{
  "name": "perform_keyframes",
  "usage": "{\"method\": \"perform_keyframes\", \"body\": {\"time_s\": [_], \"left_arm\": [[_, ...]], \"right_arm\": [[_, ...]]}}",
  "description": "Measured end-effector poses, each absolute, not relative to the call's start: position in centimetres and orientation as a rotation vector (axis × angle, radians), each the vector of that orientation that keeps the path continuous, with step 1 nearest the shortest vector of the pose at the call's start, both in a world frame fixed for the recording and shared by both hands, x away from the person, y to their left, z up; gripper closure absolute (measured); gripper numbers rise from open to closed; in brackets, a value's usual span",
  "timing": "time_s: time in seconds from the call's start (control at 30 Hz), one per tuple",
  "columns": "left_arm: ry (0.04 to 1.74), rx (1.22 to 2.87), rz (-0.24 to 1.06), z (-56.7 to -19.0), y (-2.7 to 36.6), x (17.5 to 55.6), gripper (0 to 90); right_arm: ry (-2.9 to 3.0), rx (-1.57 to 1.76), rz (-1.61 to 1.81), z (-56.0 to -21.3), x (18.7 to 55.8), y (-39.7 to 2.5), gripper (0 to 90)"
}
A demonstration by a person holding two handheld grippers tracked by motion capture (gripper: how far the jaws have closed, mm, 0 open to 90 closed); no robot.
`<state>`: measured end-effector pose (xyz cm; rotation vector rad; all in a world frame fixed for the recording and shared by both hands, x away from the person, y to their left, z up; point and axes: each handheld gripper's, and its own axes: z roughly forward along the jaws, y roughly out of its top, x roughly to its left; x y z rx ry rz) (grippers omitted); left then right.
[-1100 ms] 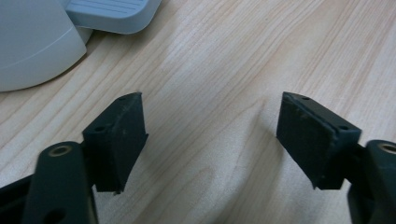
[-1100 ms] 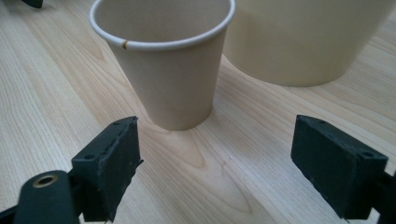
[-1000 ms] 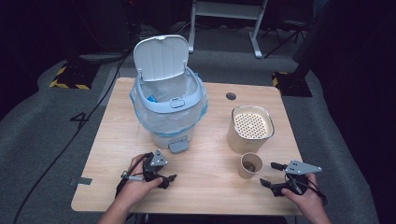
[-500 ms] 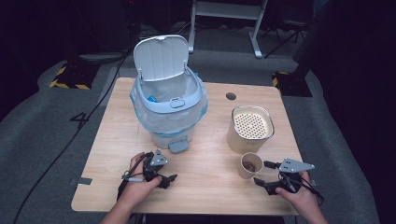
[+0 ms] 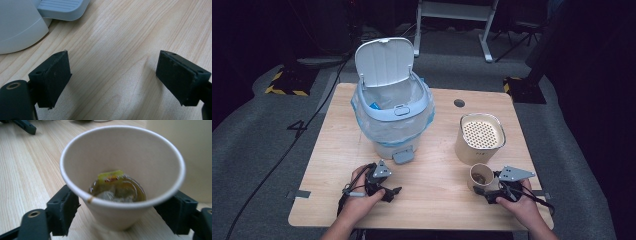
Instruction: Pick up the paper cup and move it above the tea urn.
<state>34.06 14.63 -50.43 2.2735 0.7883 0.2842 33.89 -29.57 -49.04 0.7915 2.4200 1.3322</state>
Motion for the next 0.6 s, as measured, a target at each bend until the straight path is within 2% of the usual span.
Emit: {"method": "perform_keyframes", "body": {"time_s": [0.3, 0.6], "left_arm": [[0.788, 2.273, 0.283, -50.43, 14.63, 34.07, 12.6], [0.788, 2.274, 0.284, -50.43, 14.63, 34.07, 12.6]], "right_arm": [[2.344, 0.803, 1.449, -49.91, 34.34, -29.33, 27.2], [2.316, 0.792, 1.488, -49.33, 34.18, -29.66, 28.7]]}}
